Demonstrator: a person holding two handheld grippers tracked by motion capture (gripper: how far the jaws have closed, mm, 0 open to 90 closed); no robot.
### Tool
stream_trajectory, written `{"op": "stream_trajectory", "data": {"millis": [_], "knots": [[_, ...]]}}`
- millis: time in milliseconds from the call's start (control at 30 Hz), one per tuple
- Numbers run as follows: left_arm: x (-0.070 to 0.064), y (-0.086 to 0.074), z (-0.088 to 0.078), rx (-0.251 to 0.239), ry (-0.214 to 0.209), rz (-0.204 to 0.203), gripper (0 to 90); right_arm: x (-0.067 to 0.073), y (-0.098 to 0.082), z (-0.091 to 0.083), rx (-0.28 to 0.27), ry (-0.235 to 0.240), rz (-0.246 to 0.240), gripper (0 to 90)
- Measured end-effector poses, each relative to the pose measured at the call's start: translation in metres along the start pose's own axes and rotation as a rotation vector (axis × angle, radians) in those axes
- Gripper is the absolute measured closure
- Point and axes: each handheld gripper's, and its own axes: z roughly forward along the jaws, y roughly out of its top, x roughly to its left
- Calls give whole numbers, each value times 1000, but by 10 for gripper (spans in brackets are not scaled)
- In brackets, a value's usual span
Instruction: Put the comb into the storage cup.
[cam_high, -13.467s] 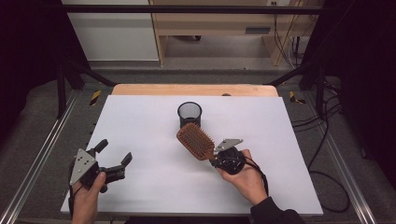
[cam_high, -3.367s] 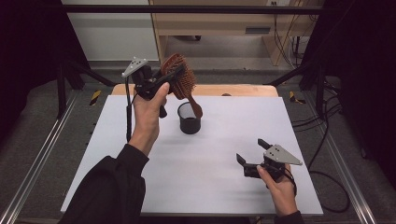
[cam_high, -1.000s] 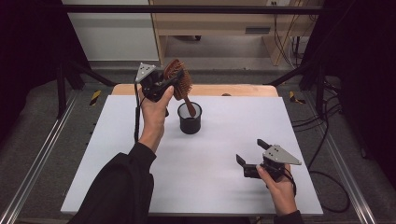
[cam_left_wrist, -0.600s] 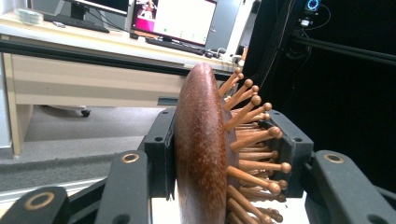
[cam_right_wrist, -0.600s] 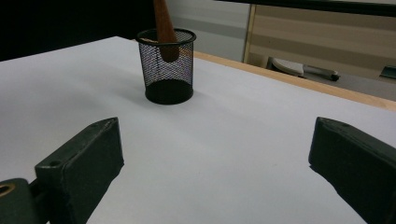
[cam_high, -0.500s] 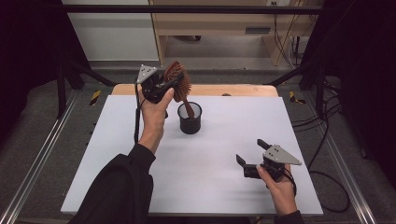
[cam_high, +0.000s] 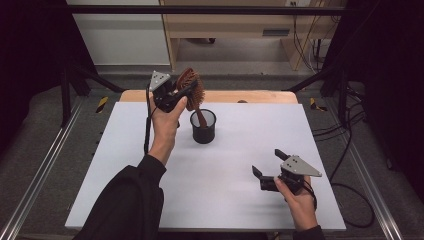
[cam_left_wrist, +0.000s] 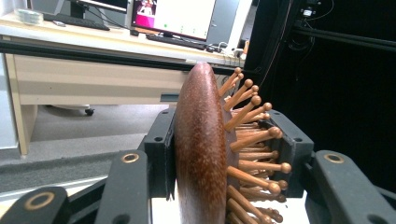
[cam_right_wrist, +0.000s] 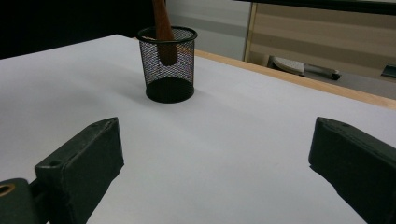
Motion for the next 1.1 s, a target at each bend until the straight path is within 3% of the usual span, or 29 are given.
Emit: {"op": "stream_trajectory", "data": {"millis": [867, 1000, 1100], "knots": [[2, -8, 3, 22, 0, 14, 506, 0, 0, 0, 4, 1, -3, 32], [2, -9, 3, 24, 4, 32, 506, 0, 0, 1, 4, 0, -2, 32], [2, -10, 4, 27, 0, 21, 506, 0, 0, 0, 4, -1, -1, 32]]}}
